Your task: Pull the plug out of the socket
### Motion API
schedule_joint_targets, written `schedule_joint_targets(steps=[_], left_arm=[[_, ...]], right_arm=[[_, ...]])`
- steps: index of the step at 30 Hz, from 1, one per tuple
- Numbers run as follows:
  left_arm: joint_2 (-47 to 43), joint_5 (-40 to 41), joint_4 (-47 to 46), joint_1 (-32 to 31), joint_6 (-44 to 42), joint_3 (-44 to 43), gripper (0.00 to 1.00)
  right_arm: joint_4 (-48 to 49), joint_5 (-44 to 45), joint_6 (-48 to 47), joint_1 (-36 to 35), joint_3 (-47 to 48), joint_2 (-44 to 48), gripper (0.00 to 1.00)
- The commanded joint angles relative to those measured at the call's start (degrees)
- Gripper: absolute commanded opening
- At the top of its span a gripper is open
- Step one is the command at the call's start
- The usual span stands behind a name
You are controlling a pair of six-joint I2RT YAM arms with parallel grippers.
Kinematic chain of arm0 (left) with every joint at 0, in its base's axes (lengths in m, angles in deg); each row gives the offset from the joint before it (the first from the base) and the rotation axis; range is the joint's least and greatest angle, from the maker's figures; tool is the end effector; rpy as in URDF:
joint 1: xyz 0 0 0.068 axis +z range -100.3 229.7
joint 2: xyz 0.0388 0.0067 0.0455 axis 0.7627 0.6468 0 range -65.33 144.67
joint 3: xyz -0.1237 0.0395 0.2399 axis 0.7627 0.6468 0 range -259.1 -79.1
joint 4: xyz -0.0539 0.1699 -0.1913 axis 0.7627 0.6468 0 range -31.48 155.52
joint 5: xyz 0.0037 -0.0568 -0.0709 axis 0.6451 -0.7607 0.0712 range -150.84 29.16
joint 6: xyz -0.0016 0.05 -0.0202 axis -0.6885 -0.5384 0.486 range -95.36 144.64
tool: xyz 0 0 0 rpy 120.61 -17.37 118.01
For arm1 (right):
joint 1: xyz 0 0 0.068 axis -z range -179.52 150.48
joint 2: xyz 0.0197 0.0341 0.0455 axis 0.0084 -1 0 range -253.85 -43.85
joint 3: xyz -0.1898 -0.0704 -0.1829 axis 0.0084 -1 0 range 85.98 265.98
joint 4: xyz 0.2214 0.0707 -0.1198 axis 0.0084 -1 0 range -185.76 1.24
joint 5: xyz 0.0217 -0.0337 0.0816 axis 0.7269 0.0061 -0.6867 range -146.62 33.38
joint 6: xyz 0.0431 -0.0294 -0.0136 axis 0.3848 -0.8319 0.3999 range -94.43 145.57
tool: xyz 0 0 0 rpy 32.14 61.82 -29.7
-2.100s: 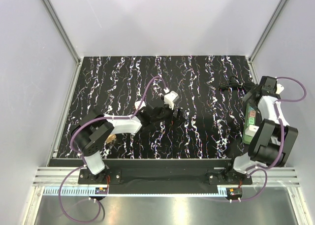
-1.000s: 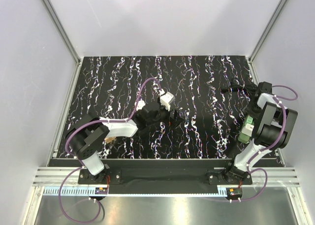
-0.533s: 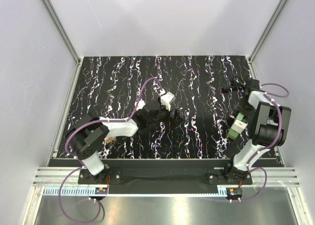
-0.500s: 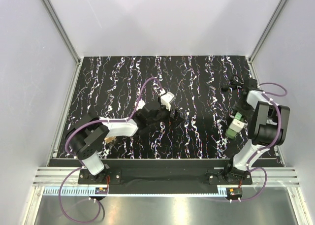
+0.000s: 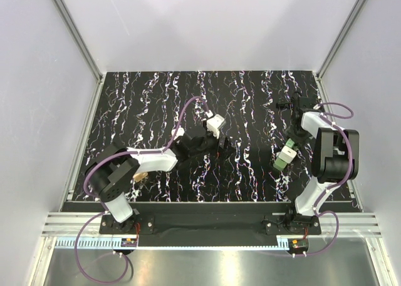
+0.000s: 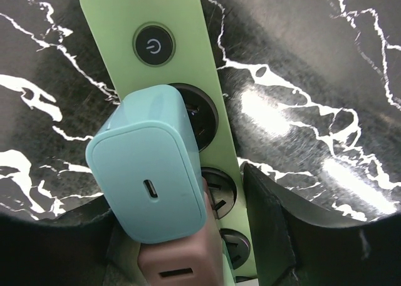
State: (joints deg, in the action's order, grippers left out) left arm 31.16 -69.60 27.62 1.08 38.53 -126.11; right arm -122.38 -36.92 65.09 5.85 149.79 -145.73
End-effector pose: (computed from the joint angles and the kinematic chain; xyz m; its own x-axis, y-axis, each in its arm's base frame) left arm 0.2327 -0.2723 0.1937 -0.4054 0.1014 -0.9085 0.7620 0.5865 -0.2746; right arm 0.3354 -0.0435 0.1660 -0.6060 0.6587 -0.4460 0.7508 0.6588 -0.0471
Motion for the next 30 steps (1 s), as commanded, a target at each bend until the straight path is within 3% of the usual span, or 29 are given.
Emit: schedule_joint_targets(steps=[1,7,8,9,12,15,20,30], left_arm=[[1.51,0.14,-1.36,0.02,-1.5,-3.18,0.99],[2.48,-1.88,-2.41,-0.42,-2.02,-3.88,0.99],[2.74,-1.53,-2.24,-1.38,-2.63,-4.49,0.99],[3.09,2.39,-0.06,-2.17,-3.34,-5.28,0.99],[4.58,12.05,3.55,-7.09,-8.78,-9.24,0.99],[6.08,14.11,2.16,-10.35,-11.34,-10.3,0.99],[7.57,13.77,-3.55,-13.07,-13.54,-12.05,0.99],[16.79,9.02,3.28,-15.54,-13.54,-27.08,0.99]], right_arm=[[6.99,-9.95,10.74,-4.31,-0.7,1.86,0.41],[11.03,-10.46,12.77,-5.02,-2.37,1.96,0.5],[11.47,-11.17,12.42,-5.01,-2.2,1.43,0.54],[11.39,-12.31,11.55,-5.01,-1.94,1.17,0.68],[11.48,-13.11,9.43,-6.68,-1.85,1.6,0.82],[11.04,-14.08,4.7,-6.86,-1.85,3.01,1.0],[9.46,-12.15,-0.41,-6.69,-2.64,7.48,1.0],[8.49,-17.42,-5.6,-2.64,-3.69,6.96,0.95]])
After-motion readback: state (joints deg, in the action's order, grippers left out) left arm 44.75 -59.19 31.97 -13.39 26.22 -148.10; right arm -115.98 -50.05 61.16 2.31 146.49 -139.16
